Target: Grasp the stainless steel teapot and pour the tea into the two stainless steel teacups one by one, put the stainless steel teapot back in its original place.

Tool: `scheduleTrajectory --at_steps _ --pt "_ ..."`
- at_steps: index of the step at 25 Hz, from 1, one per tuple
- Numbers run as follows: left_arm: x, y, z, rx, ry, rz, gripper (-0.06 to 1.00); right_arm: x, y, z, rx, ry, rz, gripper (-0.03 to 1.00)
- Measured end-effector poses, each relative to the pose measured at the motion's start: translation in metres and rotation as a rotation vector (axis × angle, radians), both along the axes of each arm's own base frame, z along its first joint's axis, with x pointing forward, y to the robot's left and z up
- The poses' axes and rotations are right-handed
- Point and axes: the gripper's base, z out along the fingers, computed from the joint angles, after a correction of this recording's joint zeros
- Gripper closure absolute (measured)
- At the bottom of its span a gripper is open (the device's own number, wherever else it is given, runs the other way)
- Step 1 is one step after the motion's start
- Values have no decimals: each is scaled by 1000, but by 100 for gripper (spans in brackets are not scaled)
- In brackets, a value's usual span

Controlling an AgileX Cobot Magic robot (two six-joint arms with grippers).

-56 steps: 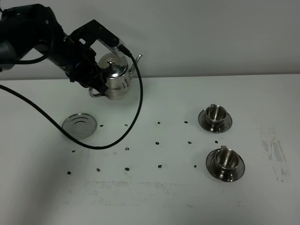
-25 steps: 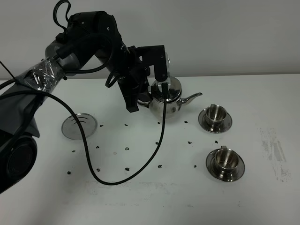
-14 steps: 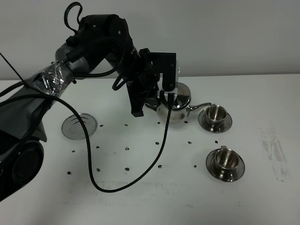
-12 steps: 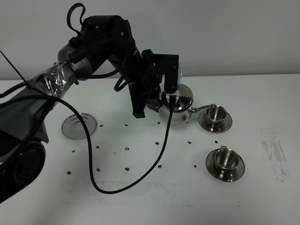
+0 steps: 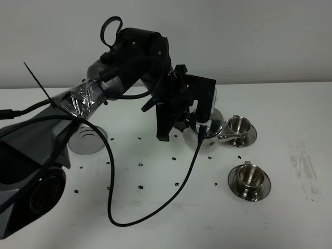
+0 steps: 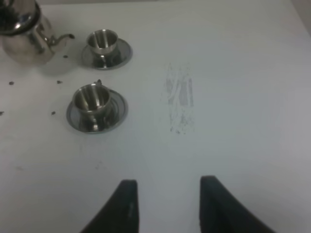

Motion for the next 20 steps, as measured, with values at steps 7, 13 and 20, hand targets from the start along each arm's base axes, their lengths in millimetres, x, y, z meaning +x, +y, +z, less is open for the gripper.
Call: scheduleTrajectory --at_steps 7,13,20 --pt "-8 -12 -1 17 -21 -62 72 0 0 0 0 0 0 67" --pt "-11 -16 -2 50 -49 -122 72 0 0 0 0 0 0 67" --pt "-11 -15 -2 80 -70 -208 72 0 0 0 0 0 0 67"
